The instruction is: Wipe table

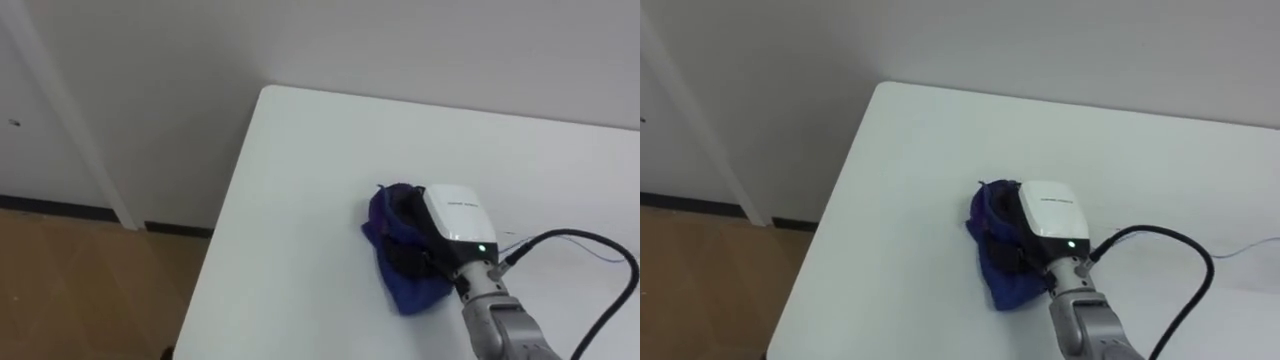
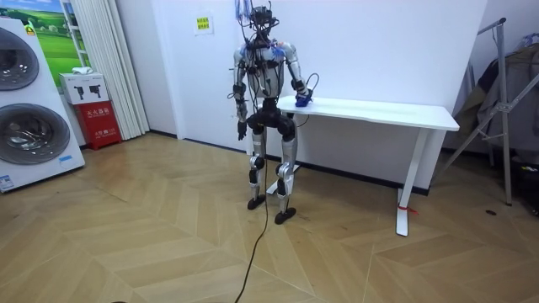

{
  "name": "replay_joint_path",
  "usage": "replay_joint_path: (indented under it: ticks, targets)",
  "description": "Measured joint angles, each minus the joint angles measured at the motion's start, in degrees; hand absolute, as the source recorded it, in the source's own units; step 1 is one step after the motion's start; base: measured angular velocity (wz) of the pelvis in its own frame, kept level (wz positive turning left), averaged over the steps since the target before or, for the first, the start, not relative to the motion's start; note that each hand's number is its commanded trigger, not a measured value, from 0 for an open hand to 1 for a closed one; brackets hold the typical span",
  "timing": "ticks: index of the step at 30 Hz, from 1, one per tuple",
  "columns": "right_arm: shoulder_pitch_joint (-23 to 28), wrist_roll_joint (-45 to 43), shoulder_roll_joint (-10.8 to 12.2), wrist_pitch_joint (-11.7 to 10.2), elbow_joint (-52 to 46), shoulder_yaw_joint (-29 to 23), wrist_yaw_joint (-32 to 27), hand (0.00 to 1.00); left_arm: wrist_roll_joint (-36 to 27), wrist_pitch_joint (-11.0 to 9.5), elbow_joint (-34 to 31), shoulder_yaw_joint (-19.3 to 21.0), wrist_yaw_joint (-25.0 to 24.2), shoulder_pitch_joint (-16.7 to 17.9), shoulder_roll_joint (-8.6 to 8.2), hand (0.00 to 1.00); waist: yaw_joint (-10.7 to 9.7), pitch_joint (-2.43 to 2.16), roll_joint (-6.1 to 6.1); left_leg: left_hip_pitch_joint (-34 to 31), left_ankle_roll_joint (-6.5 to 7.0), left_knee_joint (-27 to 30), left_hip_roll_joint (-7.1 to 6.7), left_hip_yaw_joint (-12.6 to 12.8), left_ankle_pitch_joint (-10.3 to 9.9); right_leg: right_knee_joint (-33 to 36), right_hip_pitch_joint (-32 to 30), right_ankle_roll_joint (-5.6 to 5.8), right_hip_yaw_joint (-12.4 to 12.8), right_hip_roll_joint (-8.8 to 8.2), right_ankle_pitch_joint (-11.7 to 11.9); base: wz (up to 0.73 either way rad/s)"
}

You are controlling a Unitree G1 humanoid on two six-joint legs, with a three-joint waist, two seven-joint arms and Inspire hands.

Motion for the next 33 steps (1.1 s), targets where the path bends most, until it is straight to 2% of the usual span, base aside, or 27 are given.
replay_joint_path:
  ticks: [3, 5, 7, 9, 10, 12, 14, 16, 18, 21, 23, 24, 28, 30, 33]
  targets:
    - [-0.6, 0.7, 0.4, 1.2, 0.6, 0.2, 0.0, 1.00, 0.0, 0.0, 0.0, -0.4, 0.0, -0.2, -0.59, 0.00, 0.8, 0.06, 0.15, 0.3, -0.10, -0.1, 0.20, 0.5, -0.1, 0.0, 0.0, -0.02, 0.2, 0.12, 0.0, -0.10]
    - [-1.2, 2.6, 0.4, 1.2, 2.0, 0.0, -0.1, 1.00, 0.0, 0.4, 0.1, -0.3, 0.1, 0.2, -0.54, 0.00, 0.9, 0.05, 0.23, 0.4, -0.12, 0.0, 0.24, 0.4, -0.1, 0.0, 0.1, -0.03, 0.2, 0.16, 0.0, -0.02]
    - [-2.1, 5.7, 0.3, 0.3, 4.7, -0.7, -0.8, 1.00, 0.1, 1.2, 0.2, -0.2, 0.1, 0.9, -0.45, 0.00, 0.9, 0.10, 0.36, 0.3, -0.14, 0.1, 0.22, 0.0, -0.1, 0.1, 0.0, -0.07, -0.4, 0.12, 0.0, 0.08]
    - [-3.7, 9.5, 0.3, -2.5, 9.7, -3.1, -2.3, 1.00, 1.0, 2.3, 0.2, 0.9, 0.1, 2.0, -0.25, 0.00, -0.3, 0.08, 0.43, -0.4, -0.13, 0.7, 0.01, -1.3, -0.1, 0.1, 0.0, -0.11, -2.1, -0.06, 0.1, 0.26]
    - [-4.0, 10.7, 0.3, -2.9, 10.7, -3.8, -2.7, 1.00, 1.4, 2.4, 0.2, 1.1, 0.0, 2.4, -0.11, 0.00, -0.2, 0.05, 0.52, -0.6, -0.19, 0.9, -0.05, -1.6, -0.2, 0.1, 0.0, -0.11, -2.5, -0.08, 0.1, 0.35]
    - [-5.6, 15.4, -0.2, -5.2, 16.2, -7.5, -4.8, 1.00, 2.7, 3.0, 0.2, 1.8, -0.2, 3.3, 0.91, 0.00, -1.1, 0.04, 0.61, -2.4, -0.34, 2.5, -0.59, -3.9, -0.3, 0.0, -0.1, -0.09, -4.8, -0.32, 0.1, 0.53]
    - [-6.3, 17.3, -0.6, -6.0, 19.4, -11.1, -6.1, 1.00, 4.6, 3.8, 0.2, 3.8, -0.4, 4.0, 1.23, 0.00, -1.1, -0.10, 0.74, -3.3, -0.29, 2.6, -0.95, -4.3, 0.2, -0.1, -0.6, -0.02, -5.7, -0.61, -0.1, 0.37]
    - [-8.0, 18.0, -2.0, -6.2, 22.4, -14.7, -7.5, 1.00, 6.6, 4.7, -0.1, 6.1, -0.5, 4.6, 1.52, 0.00, -1.1, -0.16, 0.81, -4.4, 0.06, 2.5, -1.38, -4.9, 1.0, -0.2, -1.5, 0.04, -6.1, -0.91, -0.3, 0.21]
    - [-9.1, 19.4, -5.9, -6.5, 27.4, -17.8, -9.2, 1.00, 7.6, 4.9, -1.2, 6.8, -0.5, 4.7, 2.76, 0.00, -1.1, -0.26, 0.67, -5.6, 0.35, 2.5, -1.92, -5.7, 1.7, -0.2, -2.4, 0.14, -6.1, -1.17, -0.5, 0.26]
    - [-9.0, 19.3, -9.4, -6.6, 32.4, -19.5, -11.4, 1.00, 7.6, 4.9, -1.7, 7.8, -0.5, 4.7, 4.31, 0.00, -1.2, -0.69, 0.17, -5.6, 0.37, 2.5, -2.01, -5.9, 1.8, -0.3, -2.3, 0.15, -5.9, -1.14, -0.5, 0.05]
    - [-8.3, 19.3, -9.9, -6.6, 34.1, -21.8, -12.6, 1.00, 7.6, 4.8, -1.7, 8.1, -0.5, 4.7, 4.36, 0.00, -1.5, -0.92, -0.04, -5.3, 0.36, 2.5, -1.95, -5.8, 1.8, -0.4, -2.0, 0.15, -5.8, -1.09, -0.5, -0.03]
    - [-7.4, 19.3, -9.9, -6.6, 34.7, -23.2, -13.1, 1.00, 7.7, 4.8, -1.7, 8.3, -0.5, 4.8, 4.21, 0.00, -2.0, -1.33, -0.32, -5.0, 0.36, 2.4, -1.97, -5.8, 1.7, -0.8, -1.6, 0.15, -5.9, -1.06, -0.5, 0.00]
    - [-4.9, 19.3, -9.9, -6.6, 35.3, -27.6, -14.0, 1.00, 8.7, 4.7, -2.9, 9.9, -0.4, 4.5, 3.34, 0.00, -3.4, -1.36, -0.83, -4.4, 0.27, 2.5, -1.83, -5.6, 1.3, -0.9, -0.8, 0.15, -5.9, -0.90, -0.5, -0.01]
    - [-4.6, 19.3, -9.9, -6.7, 36.7, -28.4, -15.3, 1.00, 8.7, 4.7, -2.9, 10.0, -0.2, 4.4, 3.20, 0.00, -4.6, -1.37, -0.92, -3.6, 0.34, 2.5, -1.90, -5.8, 1.0, -0.9, 0.1, 0.16, -6.1, -0.91, -0.5, 0.04]
    - [-2.7, 19.0, -9.9, -6.6, 36.2, -29.5, -15.9, 1.00, 8.5, 4.6, -3.2, 9.9, -0.1, 4.0, 3.10, 0.00, -5.1, -1.39, -1.09, -3.1, 0.30, 2.4, -1.88, -5.9, 0.4, -0.8, 1.0, 0.42, -6.2, -0.87, -0.7, -0.02]
